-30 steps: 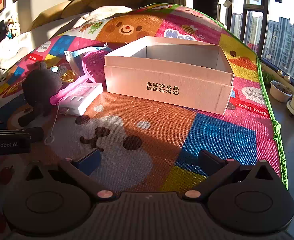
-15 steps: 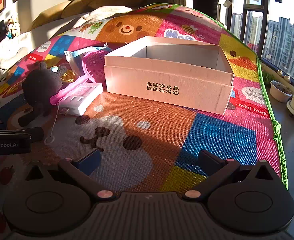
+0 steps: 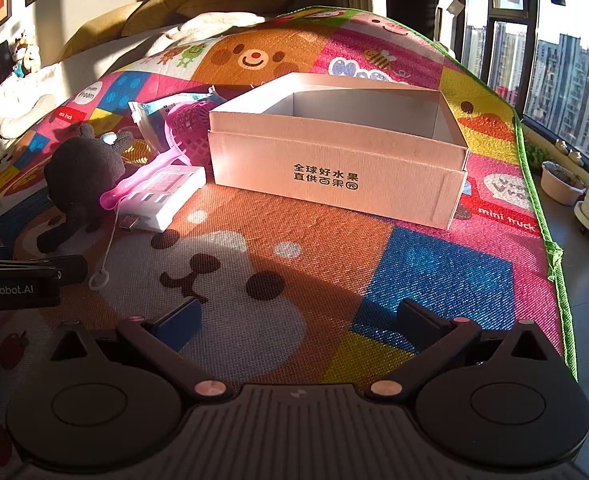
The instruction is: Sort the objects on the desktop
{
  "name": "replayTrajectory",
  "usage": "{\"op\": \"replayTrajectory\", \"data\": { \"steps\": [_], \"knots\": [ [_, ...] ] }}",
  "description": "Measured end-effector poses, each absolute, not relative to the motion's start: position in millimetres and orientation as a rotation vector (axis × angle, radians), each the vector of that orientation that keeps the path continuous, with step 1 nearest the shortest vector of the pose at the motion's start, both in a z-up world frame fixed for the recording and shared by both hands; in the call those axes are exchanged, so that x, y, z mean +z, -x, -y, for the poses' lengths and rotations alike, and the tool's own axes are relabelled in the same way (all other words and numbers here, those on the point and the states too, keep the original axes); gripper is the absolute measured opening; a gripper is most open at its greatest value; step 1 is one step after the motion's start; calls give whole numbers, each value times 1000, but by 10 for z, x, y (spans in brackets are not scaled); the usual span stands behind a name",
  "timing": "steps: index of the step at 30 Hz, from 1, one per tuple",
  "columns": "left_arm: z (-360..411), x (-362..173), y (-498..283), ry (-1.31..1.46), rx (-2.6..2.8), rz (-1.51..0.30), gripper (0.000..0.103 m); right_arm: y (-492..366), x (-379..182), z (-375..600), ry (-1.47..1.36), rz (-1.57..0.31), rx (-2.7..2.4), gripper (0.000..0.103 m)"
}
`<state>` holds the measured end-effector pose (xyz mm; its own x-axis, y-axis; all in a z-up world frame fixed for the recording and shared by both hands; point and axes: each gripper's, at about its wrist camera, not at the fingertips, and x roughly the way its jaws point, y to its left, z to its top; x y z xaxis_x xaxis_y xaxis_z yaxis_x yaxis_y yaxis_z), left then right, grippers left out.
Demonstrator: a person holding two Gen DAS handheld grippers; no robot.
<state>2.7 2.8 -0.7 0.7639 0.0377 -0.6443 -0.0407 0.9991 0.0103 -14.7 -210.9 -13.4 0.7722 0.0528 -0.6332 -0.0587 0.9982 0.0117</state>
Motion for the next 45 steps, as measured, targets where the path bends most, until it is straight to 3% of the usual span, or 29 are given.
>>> {"op": "replayTrajectory", "data": {
  "steps": [16,28,33,34,38,41,43,45],
  "knots": [
    [-36,-9,-30,4,32,-706,103,137,-133,2114,7,-690,61,103],
    [-266,139,-54,93,-32,-773,103,-81,1,2099,28,-834,106,103],
    [-571,361,-79,125,52,-746,103,-142,170,1766,20,-688,257,103],
    [-614,388,-95,123,70,-743,103,-182,185,1652,34,-669,281,101],
    [-743,465,-118,138,111,-744,103,-447,127,1196,111,-692,337,74],
    [-775,498,-93,134,114,-732,103,-602,65,1029,149,-690,282,69],
    [-784,498,-91,135,105,-732,103,-674,34,1083,103,-727,314,55],
    [-781,490,-97,139,88,-728,103,-637,70,1158,105,-749,329,51]
  ]
}}
